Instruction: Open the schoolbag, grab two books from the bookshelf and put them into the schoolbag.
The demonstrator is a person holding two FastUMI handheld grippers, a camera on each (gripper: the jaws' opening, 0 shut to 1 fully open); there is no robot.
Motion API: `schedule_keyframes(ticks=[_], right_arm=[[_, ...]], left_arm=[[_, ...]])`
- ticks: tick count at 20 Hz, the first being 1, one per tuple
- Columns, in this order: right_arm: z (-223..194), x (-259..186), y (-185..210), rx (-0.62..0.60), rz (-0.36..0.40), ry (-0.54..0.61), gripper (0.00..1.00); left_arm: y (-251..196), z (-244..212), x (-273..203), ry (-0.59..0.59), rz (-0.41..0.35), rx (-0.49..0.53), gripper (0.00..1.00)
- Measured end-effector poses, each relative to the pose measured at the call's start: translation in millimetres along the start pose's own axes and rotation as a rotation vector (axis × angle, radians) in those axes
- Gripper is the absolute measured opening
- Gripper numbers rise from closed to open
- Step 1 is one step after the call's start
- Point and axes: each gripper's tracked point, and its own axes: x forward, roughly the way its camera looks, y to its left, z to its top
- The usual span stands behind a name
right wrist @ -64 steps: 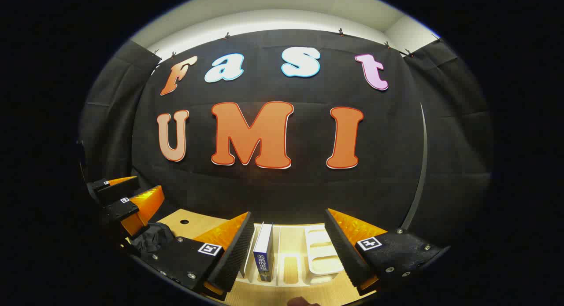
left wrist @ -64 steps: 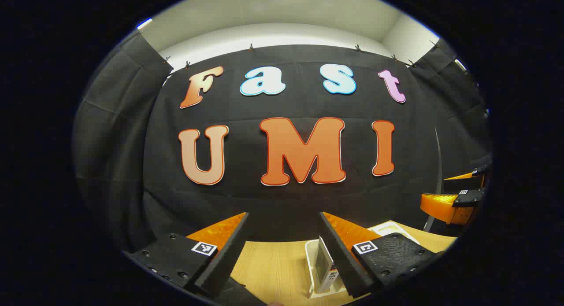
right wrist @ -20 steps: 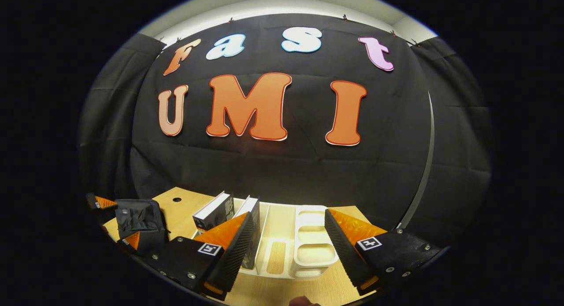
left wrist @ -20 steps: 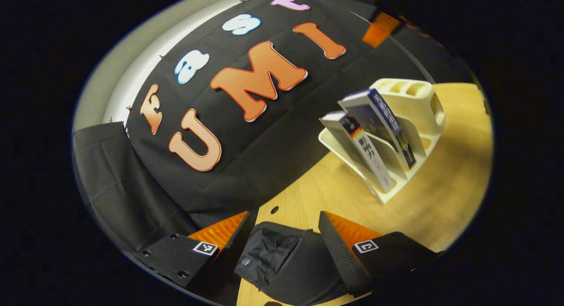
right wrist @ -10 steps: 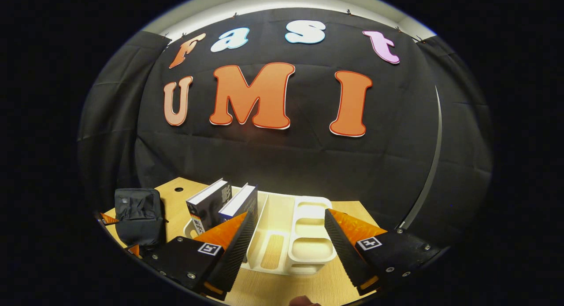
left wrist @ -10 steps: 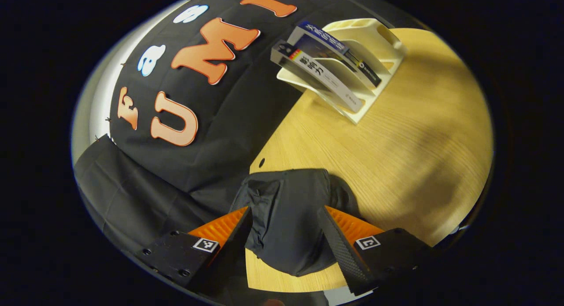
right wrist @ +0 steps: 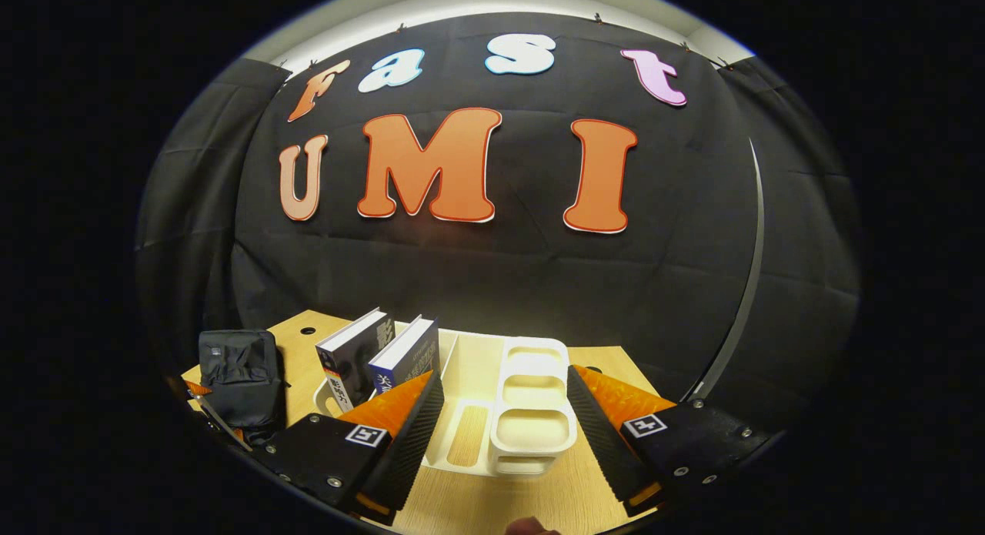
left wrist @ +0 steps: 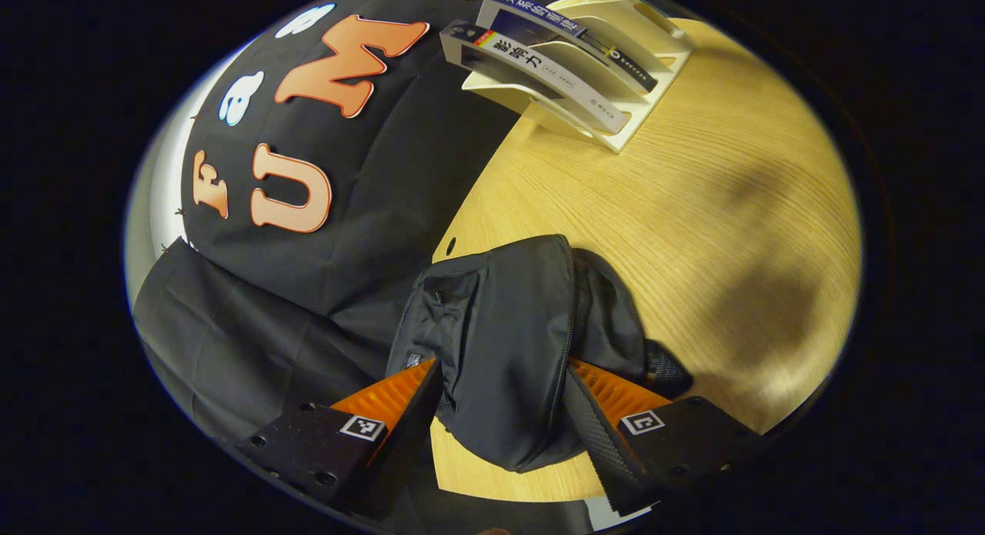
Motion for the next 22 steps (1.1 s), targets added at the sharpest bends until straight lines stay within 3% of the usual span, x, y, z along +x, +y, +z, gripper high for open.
schedule_keyframes(ticks=[2, 5, 6, 7, 11, 17, 22], right_arm=[[0, 0, -3, 0.001, -0.005, 0.004, 0.95], [1, 1, -3, -0.008, -0.003, 0.011, 0.95], [1, 2, -1, -0.012, 0.001, 0.017, 0.95], [2, 2, 2, -0.015, 0.011, 0.026, 0.95], [8, 6, 20, -0.040, 0.040, 0.064, 0.95], [15, 10, 78, -0.066, 0.029, 0.133, 0.95], [29, 19, 136, -0.049, 0.019, 0.199, 0.95]], left_arm=[[10, 3, 9, 0.004, -0.008, -0.023, 0.87], [21, 11, 19, 0.011, -0.056, -0.062, 0.56], [24, 13, 19, 0.015, -0.081, -0.066, 0.61], [27, 15, 22, 0.013, -0.102, -0.066, 0.37], [35, 20, 22, -0.004, -0.248, -0.084, 0.11], [59, 22, 28, -0.030, -0.501, -0.118, 0.09], [91, 21, 44, -0.071, -0.647, -0.133, 0.07]])
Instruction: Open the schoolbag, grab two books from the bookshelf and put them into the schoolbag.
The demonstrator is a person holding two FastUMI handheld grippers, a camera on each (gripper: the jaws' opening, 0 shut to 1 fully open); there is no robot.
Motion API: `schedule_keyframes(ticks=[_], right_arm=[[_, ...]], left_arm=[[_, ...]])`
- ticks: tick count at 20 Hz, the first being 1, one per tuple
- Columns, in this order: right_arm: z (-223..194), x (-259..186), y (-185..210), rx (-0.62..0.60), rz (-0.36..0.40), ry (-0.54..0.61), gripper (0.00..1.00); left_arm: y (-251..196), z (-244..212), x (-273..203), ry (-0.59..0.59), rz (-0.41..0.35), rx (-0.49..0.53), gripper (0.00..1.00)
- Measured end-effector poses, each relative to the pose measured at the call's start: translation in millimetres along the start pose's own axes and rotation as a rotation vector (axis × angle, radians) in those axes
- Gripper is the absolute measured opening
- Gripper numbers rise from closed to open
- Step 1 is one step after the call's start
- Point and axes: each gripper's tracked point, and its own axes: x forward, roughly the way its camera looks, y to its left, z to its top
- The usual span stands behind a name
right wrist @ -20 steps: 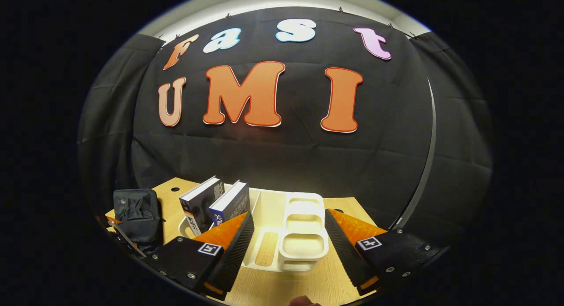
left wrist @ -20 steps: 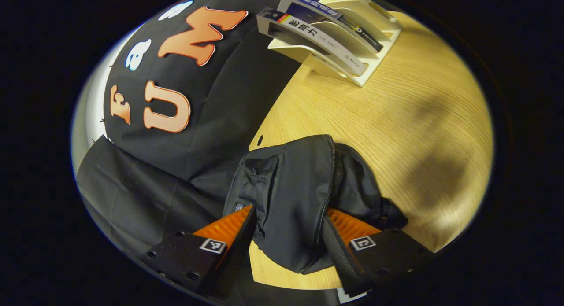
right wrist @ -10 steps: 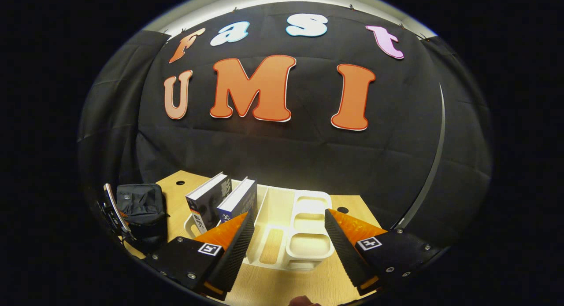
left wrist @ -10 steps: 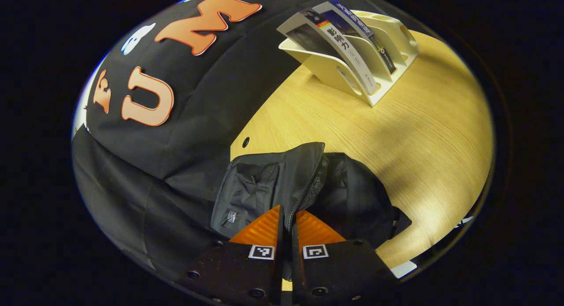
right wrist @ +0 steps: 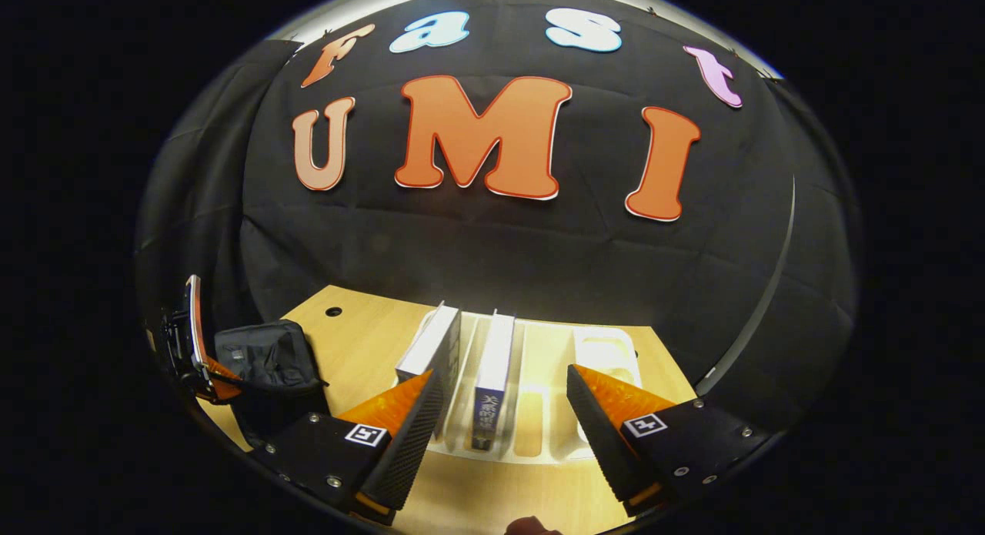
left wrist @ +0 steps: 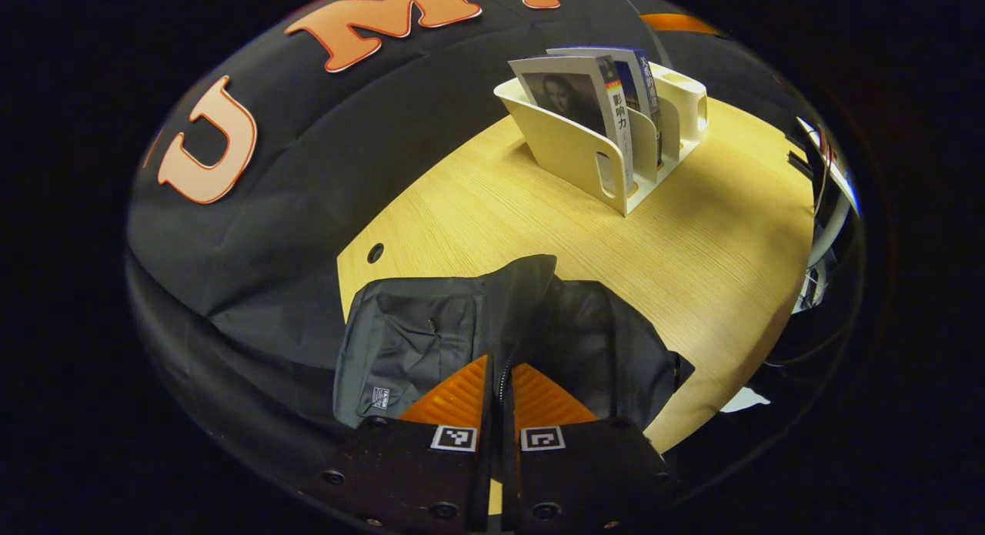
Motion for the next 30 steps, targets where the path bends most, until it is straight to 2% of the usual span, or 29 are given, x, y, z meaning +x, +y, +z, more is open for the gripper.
schedule_keyframes(ticks=[5, 8, 10, 15, 17, 21, 27, 28, 29, 30], right_arm=[[8, 22, 26, -0.004, -0.062, 0.109, 0.96], [16, 34, 39, -0.019, -0.059, 0.190, 0.96], [19, 41, 46, -0.033, -0.049, 0.247, 0.96], [7, 63, 74, -0.045, 0.056, 0.435, 0.96], [-4, 78, 76, -0.054, 0.086, 0.525, 0.96], [-17, 104, 82, -0.019, 0.096, 0.666, 0.93], [-43, 133, 77, 0.030, 0.051, 0.845, 0.60], [-48, 135, 76, 0.047, 0.034, 0.869, 0.52], [-48, 139, 76, 0.061, 0.023, 0.877, 0.36], [-47, 139, 76, 0.073, 0.023, 0.888, 0.38]], left_arm=[[31, 7, -7, -0.025, -0.125, 0.059, 0.07], [42, 16, -12, -0.020, -0.244, -0.003, 0.07], [55, 22, -16, -0.013, -0.287, -0.029, 0.07], [79, 40, -24, -0.013, -0.334, -0.003, 0.07], [81, 45, -30, -0.015, -0.352, -0.036, 0.07], [93, 48, -31, -0.005, -0.344, -0.028, 0.06], [98, 54, -32, 0.008, -0.344, 0.002, 0.05], [97, 55, -31, 0.011, -0.346, -0.001, 0.05], [95, 55, -30, 0.015, -0.350, -0.011, 0.05], [94, 54, -29, 0.020, -0.354, -0.019, 0.05]])
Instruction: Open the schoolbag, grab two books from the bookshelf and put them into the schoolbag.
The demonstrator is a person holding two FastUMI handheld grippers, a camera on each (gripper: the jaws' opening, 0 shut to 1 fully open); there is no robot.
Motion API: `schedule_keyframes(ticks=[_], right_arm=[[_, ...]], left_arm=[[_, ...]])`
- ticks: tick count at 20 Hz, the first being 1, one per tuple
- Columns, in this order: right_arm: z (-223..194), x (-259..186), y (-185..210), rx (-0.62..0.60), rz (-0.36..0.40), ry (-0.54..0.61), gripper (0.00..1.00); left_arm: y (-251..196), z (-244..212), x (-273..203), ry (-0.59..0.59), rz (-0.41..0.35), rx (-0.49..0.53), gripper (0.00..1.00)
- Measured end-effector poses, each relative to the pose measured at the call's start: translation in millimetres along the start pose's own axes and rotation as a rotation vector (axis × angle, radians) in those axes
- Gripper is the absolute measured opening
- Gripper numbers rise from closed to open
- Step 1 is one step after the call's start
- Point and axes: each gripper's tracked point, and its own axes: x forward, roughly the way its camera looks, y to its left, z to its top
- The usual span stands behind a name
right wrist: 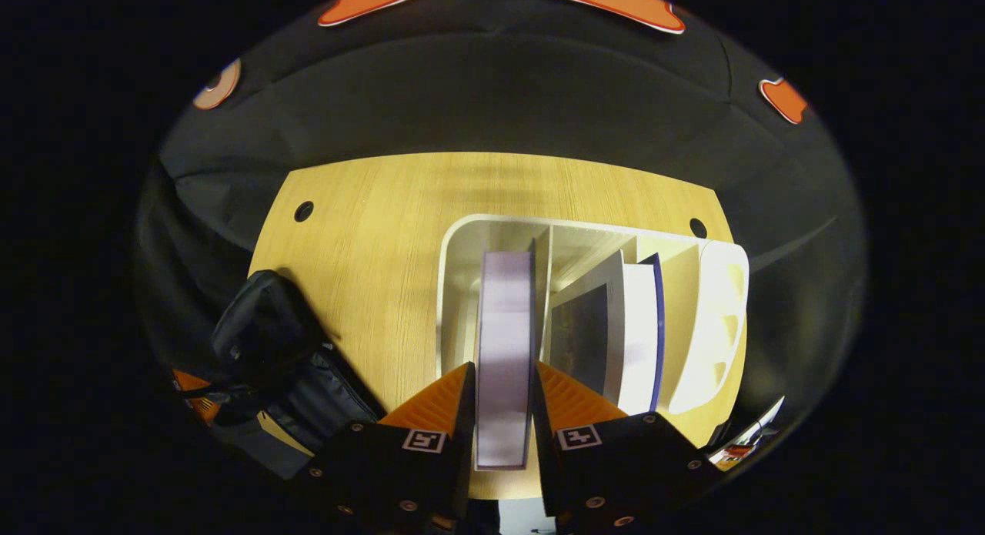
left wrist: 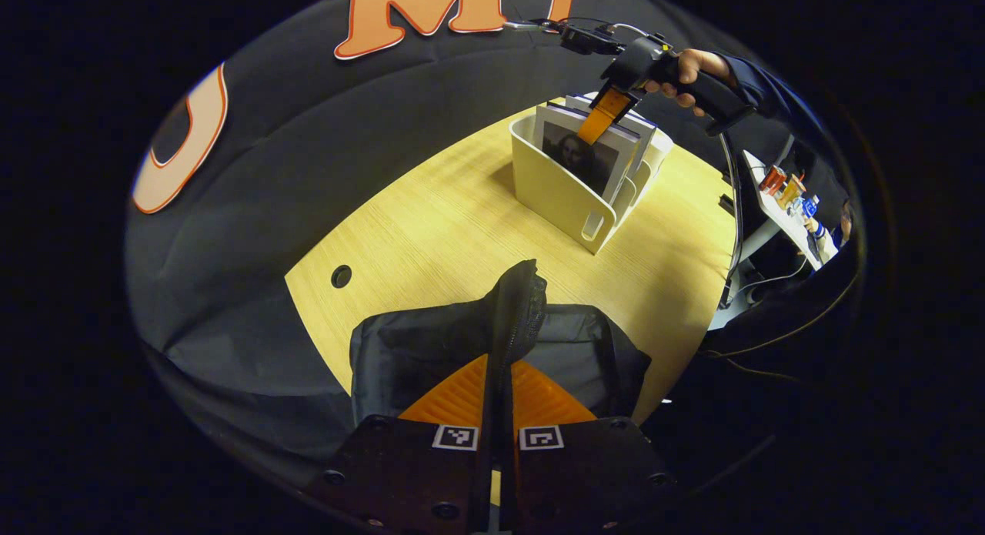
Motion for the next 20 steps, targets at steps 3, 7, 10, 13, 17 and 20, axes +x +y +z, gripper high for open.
schedule_keyframes(ticks=[3, 7, 10, 13, 17, 20], right_arm=[[-3, 0, 0, 0.044, -0.005, 0.037, 0.34], [-9, -14, -1, 0.061, 0.002, 0.026, 0.29], [-20, -41, -2, 0.071, 0.006, -0.009, 0.28], [-39, -65, -7, 0.083, -0.004, -0.037, 0.29], [-76, -85, -5, 0.134, -0.007, -0.067, 0.28], [-104, -108, -5, 0.166, -0.015, -0.091, 0.28]], left_arm=[[0, -4, 0, 0.007, 0.005, -0.033, 0.05], [-1, -4, 4, 0.002, -0.020, -0.022, 0.05], [0, -3, 6, -0.005, -0.042, -0.013, 0.06], [-3, -5, 9, -0.010, -0.066, -0.005, 0.06], [1, -6, 13, -0.015, -0.049, 0.022, 0.05], [-1, -6, 14, -0.017, -0.063, 0.049, 0.06]])
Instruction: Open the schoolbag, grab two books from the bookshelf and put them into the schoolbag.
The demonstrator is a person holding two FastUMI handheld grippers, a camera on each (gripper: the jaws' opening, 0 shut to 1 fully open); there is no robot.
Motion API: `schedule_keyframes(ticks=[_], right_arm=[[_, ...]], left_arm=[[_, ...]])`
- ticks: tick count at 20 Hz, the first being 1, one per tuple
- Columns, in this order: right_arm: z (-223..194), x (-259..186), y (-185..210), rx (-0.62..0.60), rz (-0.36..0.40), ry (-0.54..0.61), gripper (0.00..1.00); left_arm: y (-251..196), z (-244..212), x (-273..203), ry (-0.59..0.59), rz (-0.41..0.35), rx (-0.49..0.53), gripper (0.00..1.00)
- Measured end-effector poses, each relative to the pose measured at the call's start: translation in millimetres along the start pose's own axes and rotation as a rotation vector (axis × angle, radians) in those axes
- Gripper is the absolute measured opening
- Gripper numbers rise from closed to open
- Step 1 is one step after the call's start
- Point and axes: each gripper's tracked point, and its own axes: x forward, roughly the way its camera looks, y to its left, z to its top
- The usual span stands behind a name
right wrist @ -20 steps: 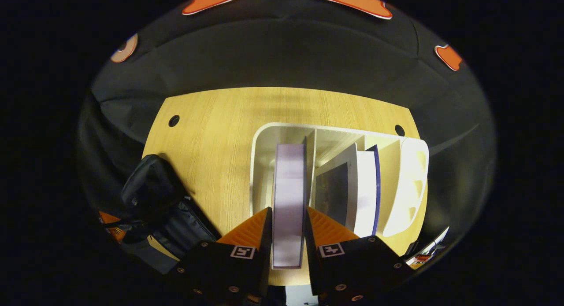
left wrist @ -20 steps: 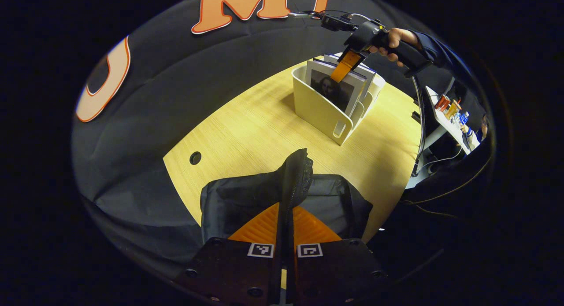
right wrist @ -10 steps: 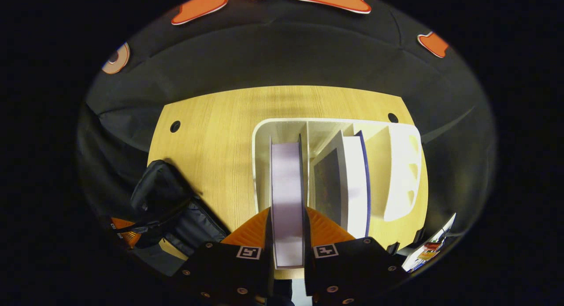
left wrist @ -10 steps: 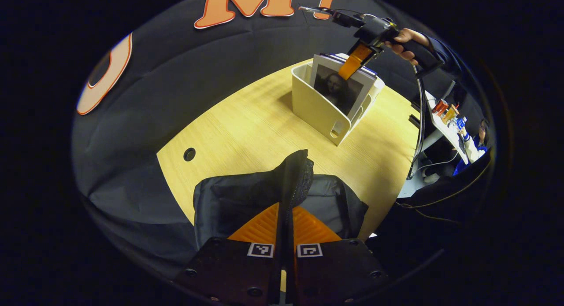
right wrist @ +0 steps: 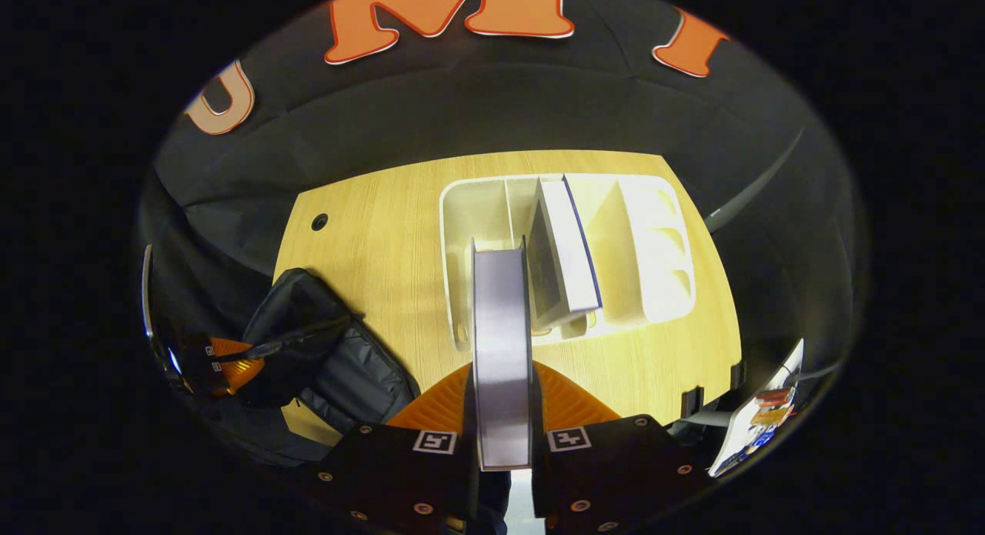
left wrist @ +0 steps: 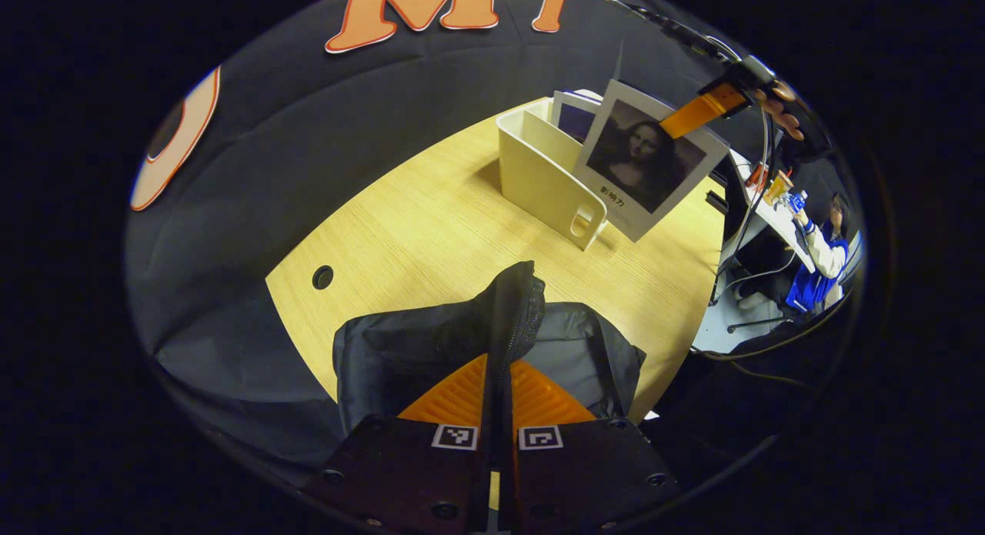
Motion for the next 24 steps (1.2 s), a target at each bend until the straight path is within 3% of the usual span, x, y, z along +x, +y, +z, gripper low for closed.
schedule_keyframes(ticks=[4, 14, 19, 20, 21, 24], right_arm=[[-26, -34, 3, 0.075, 0.037, -0.039, 0.28], [-65, -97, 40, 0.227, 0.299, -0.144, 0.27], [-90, -77, 69, 0.300, 0.432, -0.116, 0.27], [-97, -69, 79, 0.321, 0.465, -0.099, 0.26], [-104, -60, 90, 0.347, 0.502, -0.076, 0.26], [-120, -29, 125, 0.407, 0.604, -0.030, 0.26]], left_arm=[[-2, 1, -4, -0.005, -0.014, 0.035, 0.05], [-4, 1, -13, -0.025, -0.019, 0.025, 0.05], [-3, 6, -21, -0.049, -0.010, -0.023, 0.05], [-3, 7, -21, -0.052, -0.006, -0.029, 0.10], [-4, 6, -22, -0.052, -0.004, -0.040, 0.04], [-6, 11, -24, -0.057, 0.001, -0.051, 0.05]])
